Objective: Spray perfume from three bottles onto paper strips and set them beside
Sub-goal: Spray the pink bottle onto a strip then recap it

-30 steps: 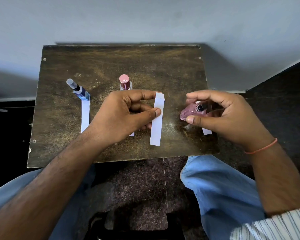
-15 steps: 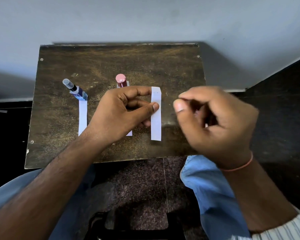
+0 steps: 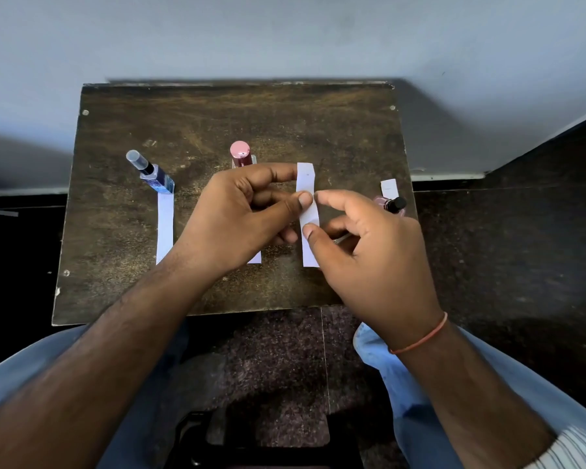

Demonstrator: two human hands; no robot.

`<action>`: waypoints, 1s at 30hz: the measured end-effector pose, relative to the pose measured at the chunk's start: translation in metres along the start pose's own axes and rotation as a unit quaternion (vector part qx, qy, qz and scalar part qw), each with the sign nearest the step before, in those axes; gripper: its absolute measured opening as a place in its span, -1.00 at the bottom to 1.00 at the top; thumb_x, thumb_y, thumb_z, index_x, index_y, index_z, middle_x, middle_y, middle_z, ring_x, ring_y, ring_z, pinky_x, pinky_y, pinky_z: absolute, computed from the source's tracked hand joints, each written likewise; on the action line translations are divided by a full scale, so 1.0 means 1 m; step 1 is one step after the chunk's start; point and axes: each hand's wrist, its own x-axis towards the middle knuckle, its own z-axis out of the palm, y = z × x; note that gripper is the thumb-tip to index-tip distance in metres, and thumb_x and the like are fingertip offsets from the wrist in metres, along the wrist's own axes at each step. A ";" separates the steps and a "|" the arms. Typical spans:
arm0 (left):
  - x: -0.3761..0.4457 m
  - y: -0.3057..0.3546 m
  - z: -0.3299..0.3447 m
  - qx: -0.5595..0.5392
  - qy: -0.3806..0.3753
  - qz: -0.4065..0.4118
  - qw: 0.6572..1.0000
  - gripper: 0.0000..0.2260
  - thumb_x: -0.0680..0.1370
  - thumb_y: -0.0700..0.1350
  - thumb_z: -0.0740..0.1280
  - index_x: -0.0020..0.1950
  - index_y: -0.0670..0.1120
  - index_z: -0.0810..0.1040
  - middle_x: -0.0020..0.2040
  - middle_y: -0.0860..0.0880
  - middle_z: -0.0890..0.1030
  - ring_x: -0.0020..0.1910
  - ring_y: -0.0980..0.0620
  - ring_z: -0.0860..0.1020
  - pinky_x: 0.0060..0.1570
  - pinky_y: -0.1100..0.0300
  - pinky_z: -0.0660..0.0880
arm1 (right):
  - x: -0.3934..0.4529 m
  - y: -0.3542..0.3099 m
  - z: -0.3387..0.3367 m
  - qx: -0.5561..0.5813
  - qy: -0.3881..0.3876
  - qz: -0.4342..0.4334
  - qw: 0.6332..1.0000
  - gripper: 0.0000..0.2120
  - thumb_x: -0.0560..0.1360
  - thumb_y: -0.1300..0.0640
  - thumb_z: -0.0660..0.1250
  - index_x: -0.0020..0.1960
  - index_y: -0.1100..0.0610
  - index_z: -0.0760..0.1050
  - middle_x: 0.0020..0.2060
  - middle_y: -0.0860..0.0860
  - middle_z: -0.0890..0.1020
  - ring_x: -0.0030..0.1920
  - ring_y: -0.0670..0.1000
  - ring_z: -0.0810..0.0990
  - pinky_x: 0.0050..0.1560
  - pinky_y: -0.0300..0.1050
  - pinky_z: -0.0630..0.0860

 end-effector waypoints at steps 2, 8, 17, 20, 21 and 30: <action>-0.001 0.000 0.001 0.018 -0.002 -0.010 1.000 -0.76 0.65 -0.20 0.47 0.31 -0.02 0.69 -0.11 -0.07 0.81 -0.32 0.04 0.72 -0.29 0.24 0.66 | 0.000 0.000 0.002 -0.002 -0.004 0.007 1.000 -0.72 0.57 0.08 0.53 0.28 -0.02 0.70 -0.23 -0.11 0.76 -0.36 -0.12 0.65 -0.13 -0.19 0.55; -0.001 0.002 0.001 0.027 -0.014 -0.019 0.999 -0.80 0.67 -0.21 0.45 0.27 -0.03 0.72 -0.10 -0.08 0.81 -0.29 0.02 0.74 -0.26 0.21 0.69 | 0.001 -0.002 0.006 -0.037 0.001 0.025 0.999 -0.59 0.58 0.07 0.53 0.41 0.01 0.63 -0.14 -0.07 0.79 -0.23 -0.16 0.58 -0.10 -0.33 0.43; -0.004 -0.001 -0.005 0.112 0.001 -0.076 0.991 -0.71 0.66 -0.03 0.49 0.37 0.00 0.69 -0.14 0.06 0.82 -0.29 -0.04 0.79 -0.38 0.20 0.66 | 0.001 -0.001 0.012 -0.066 -0.006 0.030 0.997 -0.58 0.57 0.11 0.52 0.42 -0.02 0.62 -0.17 -0.06 0.79 -0.21 0.02 0.74 -0.14 -0.04 0.64; -0.006 0.002 -0.008 0.123 0.001 -0.088 0.989 -0.81 0.65 0.01 0.49 0.25 0.05 0.73 -0.14 0.07 0.82 -0.35 0.00 0.78 -0.48 0.26 0.58 | 0.001 0.000 0.015 -0.076 -0.039 0.043 0.995 -0.59 0.59 0.09 0.49 0.43 -0.04 0.60 -0.14 -0.05 0.80 -0.13 0.07 0.77 -0.09 0.04 0.67; -0.007 0.003 -0.009 0.128 -0.002 -0.092 0.988 -0.85 0.65 0.02 0.48 0.20 0.06 0.75 -0.13 0.08 0.82 -0.37 0.00 0.77 -0.51 0.26 0.56 | 0.002 0.001 0.016 -0.079 -0.045 0.044 0.995 -0.59 0.60 0.08 0.48 0.43 -0.03 0.59 -0.14 -0.05 0.80 -0.12 0.08 0.77 -0.08 0.06 0.66; -0.014 0.009 -0.037 0.163 -0.143 -0.090 0.972 -0.68 0.65 0.20 0.43 -0.10 0.01 0.80 -0.30 0.00 0.78 -0.63 0.10 0.47 -0.55 0.36 0.37 | 0.006 0.002 0.019 -0.135 -0.050 0.022 0.989 -0.60 0.61 0.08 0.46 0.44 0.07 0.59 -0.20 0.02 0.77 -0.14 0.19 0.74 -0.14 0.09 0.63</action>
